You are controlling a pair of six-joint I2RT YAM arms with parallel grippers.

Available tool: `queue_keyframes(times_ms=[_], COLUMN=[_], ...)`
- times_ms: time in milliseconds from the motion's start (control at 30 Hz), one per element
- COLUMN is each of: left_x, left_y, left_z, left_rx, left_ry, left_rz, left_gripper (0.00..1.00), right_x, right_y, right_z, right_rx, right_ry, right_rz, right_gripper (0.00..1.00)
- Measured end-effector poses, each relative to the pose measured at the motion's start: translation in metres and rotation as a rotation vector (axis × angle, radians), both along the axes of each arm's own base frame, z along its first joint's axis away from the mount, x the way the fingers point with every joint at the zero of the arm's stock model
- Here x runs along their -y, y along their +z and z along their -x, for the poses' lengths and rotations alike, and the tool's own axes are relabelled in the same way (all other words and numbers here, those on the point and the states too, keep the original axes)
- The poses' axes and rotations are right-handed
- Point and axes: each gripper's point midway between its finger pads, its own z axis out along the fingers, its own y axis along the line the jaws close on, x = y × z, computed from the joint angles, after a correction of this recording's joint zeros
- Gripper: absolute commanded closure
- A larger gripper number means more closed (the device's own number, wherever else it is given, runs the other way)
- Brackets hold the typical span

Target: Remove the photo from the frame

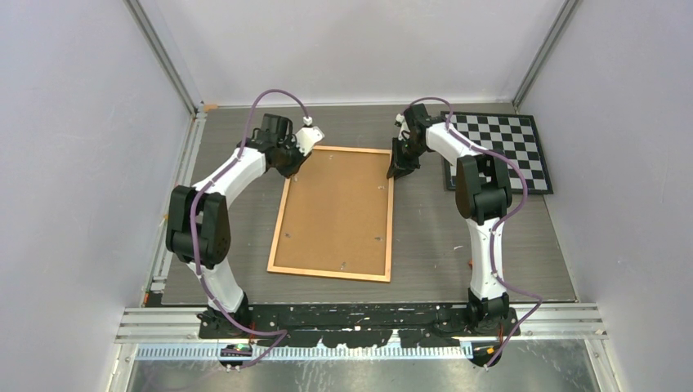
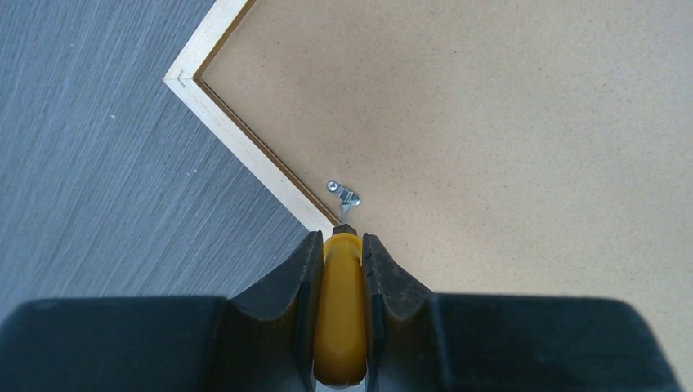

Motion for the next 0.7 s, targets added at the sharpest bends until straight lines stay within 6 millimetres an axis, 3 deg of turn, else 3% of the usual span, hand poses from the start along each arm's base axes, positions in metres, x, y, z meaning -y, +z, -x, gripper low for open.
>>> queue_keyframes(times_ms=[333, 700], left_x=[0.017, 0.017], left_y=[0.001, 0.001], left_z=[0.001, -0.010], left_rx=[-0.012, 0.020], left_ry=[0.012, 0.043], left_rz=[0.066, 0.070], left_gripper=[1.00, 1.00], right_x=[0.000, 0.000], right_y=[0.000, 0.000], right_z=[0.000, 0.000], right_rx=[0.000, 0.000], right_ry=[0.000, 0.000], right_rz=[0.000, 0.001], right_gripper=[0.99, 0.99])
